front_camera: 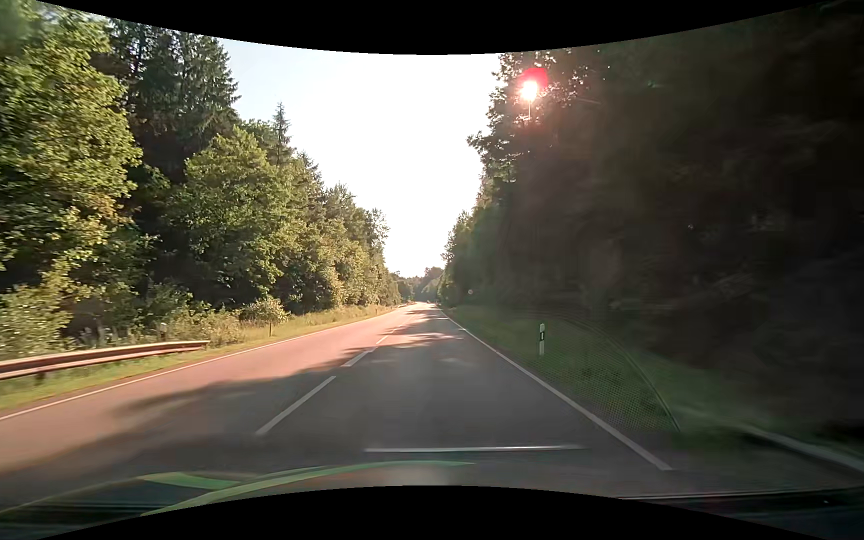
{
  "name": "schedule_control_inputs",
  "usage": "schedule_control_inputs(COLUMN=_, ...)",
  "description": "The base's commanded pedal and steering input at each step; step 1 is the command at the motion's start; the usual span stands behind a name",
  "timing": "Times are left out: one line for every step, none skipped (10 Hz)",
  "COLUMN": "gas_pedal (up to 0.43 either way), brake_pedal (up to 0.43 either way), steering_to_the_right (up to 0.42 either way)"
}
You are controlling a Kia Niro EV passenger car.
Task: Follow the waypoints while adhering to traffic rules and regulations
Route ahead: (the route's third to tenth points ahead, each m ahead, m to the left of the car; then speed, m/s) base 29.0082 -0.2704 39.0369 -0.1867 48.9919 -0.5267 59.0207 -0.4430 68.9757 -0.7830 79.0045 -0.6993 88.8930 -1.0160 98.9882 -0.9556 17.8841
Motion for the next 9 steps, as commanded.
schedule_control_inputs(gas_pedal=0.000, brake_pedal=0.000, steering_to_the_right=0.003)
schedule_control_inputs(gas_pedal=0.000, brake_pedal=0.000, steering_to_the_right=0.003)
schedule_control_inputs(gas_pedal=0.000, brake_pedal=0.000, steering_to_the_right=0.003)
schedule_control_inputs(gas_pedal=0.008, brake_pedal=0.000, steering_to_the_right=0.003)
schedule_control_inputs(gas_pedal=0.020, brake_pedal=0.000, steering_to_the_right=0.003)
schedule_control_inputs(gas_pedal=0.028, brake_pedal=0.000, steering_to_the_right=0.004)
schedule_control_inputs(gas_pedal=0.039, brake_pedal=0.000, steering_to_the_right=0.004)
schedule_control_inputs(gas_pedal=0.039, brake_pedal=0.000, steering_to_the_right=0.004)
schedule_control_inputs(gas_pedal=0.039, brake_pedal=0.000, steering_to_the_right=0.004)
